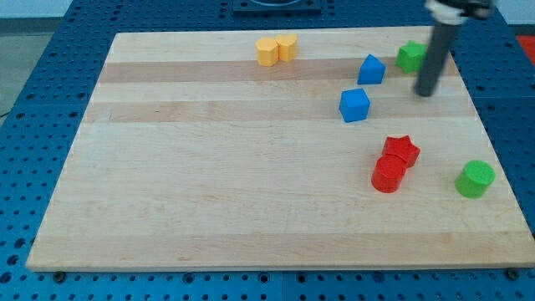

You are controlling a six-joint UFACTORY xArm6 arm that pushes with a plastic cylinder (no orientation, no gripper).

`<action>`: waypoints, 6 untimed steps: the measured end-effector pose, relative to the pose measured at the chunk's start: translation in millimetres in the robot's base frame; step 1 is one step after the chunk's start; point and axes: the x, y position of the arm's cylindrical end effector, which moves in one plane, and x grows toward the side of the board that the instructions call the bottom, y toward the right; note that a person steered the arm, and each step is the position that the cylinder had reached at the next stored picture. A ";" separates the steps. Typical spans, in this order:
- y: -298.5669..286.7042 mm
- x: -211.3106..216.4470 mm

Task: Nudge the green star a bit

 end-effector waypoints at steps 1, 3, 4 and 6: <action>2.8 -0.3; -30.7 -18.4; -31.2 -22.1; -30.7 -50.9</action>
